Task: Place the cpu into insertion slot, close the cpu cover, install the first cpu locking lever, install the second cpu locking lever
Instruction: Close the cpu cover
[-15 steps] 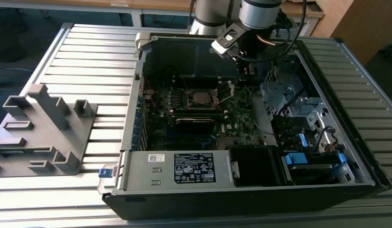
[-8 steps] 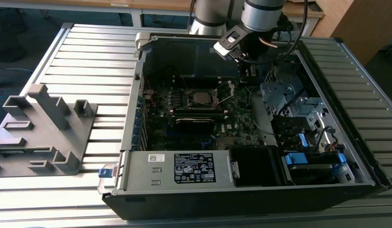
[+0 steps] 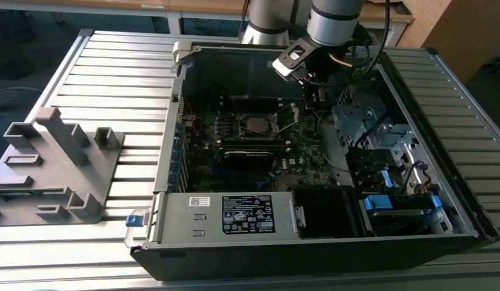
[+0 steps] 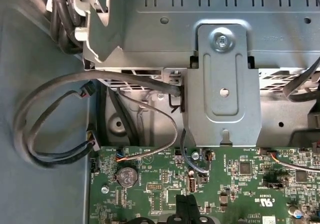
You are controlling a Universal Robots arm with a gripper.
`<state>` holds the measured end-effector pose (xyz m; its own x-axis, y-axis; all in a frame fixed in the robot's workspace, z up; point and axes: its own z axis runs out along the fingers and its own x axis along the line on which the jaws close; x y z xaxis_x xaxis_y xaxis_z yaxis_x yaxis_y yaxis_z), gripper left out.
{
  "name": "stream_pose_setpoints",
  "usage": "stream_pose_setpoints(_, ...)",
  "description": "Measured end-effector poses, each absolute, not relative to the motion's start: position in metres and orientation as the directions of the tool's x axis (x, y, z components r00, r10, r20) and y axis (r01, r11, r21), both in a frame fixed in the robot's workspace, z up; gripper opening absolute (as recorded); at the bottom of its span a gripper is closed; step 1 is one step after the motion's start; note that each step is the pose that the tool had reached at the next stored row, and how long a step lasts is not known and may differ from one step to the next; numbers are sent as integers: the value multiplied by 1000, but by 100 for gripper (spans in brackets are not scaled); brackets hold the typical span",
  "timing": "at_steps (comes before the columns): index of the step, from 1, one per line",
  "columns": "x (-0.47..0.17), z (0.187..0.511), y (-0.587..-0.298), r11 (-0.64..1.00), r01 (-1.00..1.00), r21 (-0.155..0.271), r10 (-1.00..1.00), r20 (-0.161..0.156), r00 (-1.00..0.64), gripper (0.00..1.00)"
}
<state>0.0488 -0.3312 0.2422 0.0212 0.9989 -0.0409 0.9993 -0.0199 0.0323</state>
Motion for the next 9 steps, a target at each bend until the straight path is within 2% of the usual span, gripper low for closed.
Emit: stream_pose_setpoints(9,38,242,-331,-20,999,36,999,-41,21,10)
